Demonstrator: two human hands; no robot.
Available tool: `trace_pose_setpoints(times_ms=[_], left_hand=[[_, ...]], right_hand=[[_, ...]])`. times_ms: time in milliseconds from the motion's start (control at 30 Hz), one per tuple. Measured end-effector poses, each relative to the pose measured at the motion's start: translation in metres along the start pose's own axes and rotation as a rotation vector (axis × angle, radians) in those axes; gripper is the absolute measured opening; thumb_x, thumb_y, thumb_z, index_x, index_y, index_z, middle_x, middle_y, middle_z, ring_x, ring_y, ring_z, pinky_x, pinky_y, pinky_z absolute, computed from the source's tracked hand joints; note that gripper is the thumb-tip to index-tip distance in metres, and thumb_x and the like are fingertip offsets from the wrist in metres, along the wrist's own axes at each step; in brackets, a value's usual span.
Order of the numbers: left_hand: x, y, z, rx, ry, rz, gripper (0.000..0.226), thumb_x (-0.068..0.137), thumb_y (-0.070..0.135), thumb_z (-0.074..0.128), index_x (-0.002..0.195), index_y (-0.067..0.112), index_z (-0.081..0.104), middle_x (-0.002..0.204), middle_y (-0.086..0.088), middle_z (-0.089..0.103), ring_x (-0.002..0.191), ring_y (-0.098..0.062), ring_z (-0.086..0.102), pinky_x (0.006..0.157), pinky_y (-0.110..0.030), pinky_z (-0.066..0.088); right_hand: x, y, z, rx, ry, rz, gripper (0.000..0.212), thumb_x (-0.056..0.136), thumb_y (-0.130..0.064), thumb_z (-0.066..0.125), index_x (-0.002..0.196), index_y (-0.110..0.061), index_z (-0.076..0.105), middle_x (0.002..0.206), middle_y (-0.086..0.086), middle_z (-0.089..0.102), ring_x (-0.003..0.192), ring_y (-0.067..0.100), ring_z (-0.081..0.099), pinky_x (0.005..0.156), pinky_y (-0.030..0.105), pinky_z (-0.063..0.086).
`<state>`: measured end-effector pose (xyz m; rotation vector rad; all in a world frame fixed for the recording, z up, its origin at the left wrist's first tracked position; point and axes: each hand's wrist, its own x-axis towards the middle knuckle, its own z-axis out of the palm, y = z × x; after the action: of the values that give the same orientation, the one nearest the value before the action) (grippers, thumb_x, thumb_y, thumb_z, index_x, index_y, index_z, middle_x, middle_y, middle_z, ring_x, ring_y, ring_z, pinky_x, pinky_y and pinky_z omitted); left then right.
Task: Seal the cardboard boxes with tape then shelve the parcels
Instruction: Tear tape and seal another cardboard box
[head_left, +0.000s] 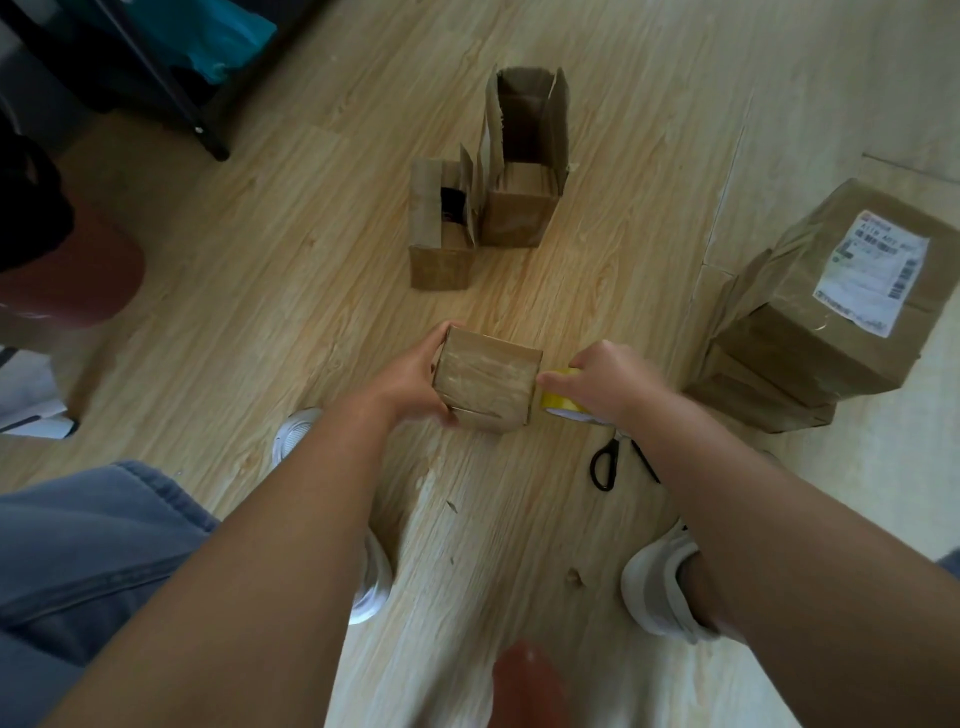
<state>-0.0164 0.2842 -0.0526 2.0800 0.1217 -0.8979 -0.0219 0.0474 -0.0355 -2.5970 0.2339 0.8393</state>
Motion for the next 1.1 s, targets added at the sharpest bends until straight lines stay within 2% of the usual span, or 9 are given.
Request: trace_pose_setpoints(times_ms=[67, 200, 300, 467, 633, 800, 867, 1000, 1100], left_hand=[[0.001, 0.0, 0.002, 0.042, 0.019, -0.017, 0.121, 0.065, -0.006, 0.083, 0.153, 0.041, 0.014, 0.131, 0.002, 0.052, 0.12, -0.02, 0.052, 0.094, -0.031, 0.046], [-0.004, 0.002, 0.012, 0.283, 0.105, -0.019, 0.126, 0.075, 0.007, 0.08, 0.155, 0.03, -0.016, 0.164, -0.004, 0.006, 0.146, -0.027, 0.023, 0.113, -0.038, 0.033], [-0.009, 0.007, 0.028, 0.678, 0.215, 0.118, 0.12, 0.081, 0.017, 0.07, 0.151, 0.022, -0.027, 0.16, -0.005, -0.03, 0.149, -0.025, -0.023, 0.123, -0.046, -0.002], [-0.01, 0.003, 0.061, 0.992, 0.199, 0.243, 0.109, 0.091, 0.034, 0.057, 0.147, 0.012, -0.034, 0.154, -0.008, -0.042, 0.142, -0.024, -0.037, 0.12, -0.047, -0.016], [-0.003, 0.003, 0.062, 0.986, 0.238, 0.241, 0.085, 0.103, 0.043, 0.032, 0.148, 0.011, -0.032, 0.156, -0.008, -0.038, 0.143, -0.024, -0.035, 0.119, -0.047, -0.018], [0.001, 0.009, 0.063, 0.986, 0.227, 0.206, 0.082, 0.103, 0.042, 0.029, 0.142, 0.013, -0.037, 0.155, -0.009, -0.038, 0.144, -0.025, -0.034, 0.117, -0.047, -0.021], [0.0, 0.01, 0.062, 0.993, 0.23, 0.189, 0.082, 0.103, 0.043, 0.029, 0.144, 0.012, -0.035, 0.157, -0.009, -0.036, 0.145, -0.025, -0.032, 0.119, -0.049, -0.018], [-0.006, 0.022, 0.062, 1.029, 0.25, 0.185, 0.09, 0.098, 0.043, 0.041, 0.152, 0.008, -0.022, 0.163, -0.013, -0.014, 0.15, -0.029, -0.016, 0.122, -0.051, -0.005], [-0.009, 0.03, 0.06, 1.045, 0.293, 0.193, 0.101, 0.087, 0.042, 0.059, 0.155, 0.011, -0.009, 0.157, -0.01, 0.009, 0.148, -0.028, 0.004, 0.12, -0.05, 0.008]], right_hand=[[0.0, -0.004, 0.001, 0.0, 0.01, 0.008, 0.06, 0.091, -0.062, 0.058, 0.122, -0.011, 0.067, 0.094, 0.001, 0.065, 0.086, 0.019, 0.063, 0.065, 0.029, 0.048], [0.001, -0.012, 0.005, 0.013, 0.0, 0.014, 0.061, 0.093, -0.061, 0.057, 0.127, -0.011, 0.065, 0.109, 0.005, 0.069, 0.095, 0.022, 0.064, 0.082, 0.036, 0.056], [0.002, -0.017, 0.006, 0.04, 0.001, 0.03, 0.062, 0.093, -0.06, 0.057, 0.129, -0.01, 0.063, 0.116, 0.007, 0.067, 0.102, 0.024, 0.063, 0.089, 0.039, 0.055], [0.001, -0.016, 0.01, 0.119, -0.001, 0.042, 0.068, 0.092, -0.059, 0.06, 0.139, -0.01, 0.057, 0.125, 0.007, 0.066, 0.11, 0.024, 0.062, 0.087, 0.034, 0.052], [0.001, -0.016, 0.015, 0.202, -0.02, 0.053, 0.066, 0.095, -0.055, 0.057, 0.142, -0.009, 0.054, 0.132, 0.008, 0.063, 0.118, 0.024, 0.06, 0.079, 0.027, 0.042], [0.004, -0.011, 0.018, 0.296, -0.054, 0.07, 0.038, 0.095, -0.054, 0.059, 0.093, -0.017, 0.067, 0.07, -0.002, 0.058, 0.071, 0.018, 0.059, 0.057, 0.026, 0.038], [0.002, -0.014, 0.016, 0.288, -0.069, 0.07, 0.037, 0.095, -0.055, 0.058, 0.104, -0.019, 0.066, 0.079, 0.0, 0.061, 0.077, 0.019, 0.06, 0.063, 0.028, 0.043], [-0.003, -0.018, 0.012, 0.289, -0.083, 0.083, 0.061, 0.097, -0.052, 0.058, 0.136, -0.006, 0.056, 0.127, 0.012, 0.064, 0.115, 0.027, 0.06, 0.087, 0.034, 0.046], [-0.007, -0.016, 0.01, 0.251, -0.123, 0.054, 0.055, 0.095, -0.053, 0.06, 0.128, -0.009, 0.062, 0.113, 0.008, 0.066, 0.102, 0.024, 0.063, 0.079, 0.032, 0.045]])
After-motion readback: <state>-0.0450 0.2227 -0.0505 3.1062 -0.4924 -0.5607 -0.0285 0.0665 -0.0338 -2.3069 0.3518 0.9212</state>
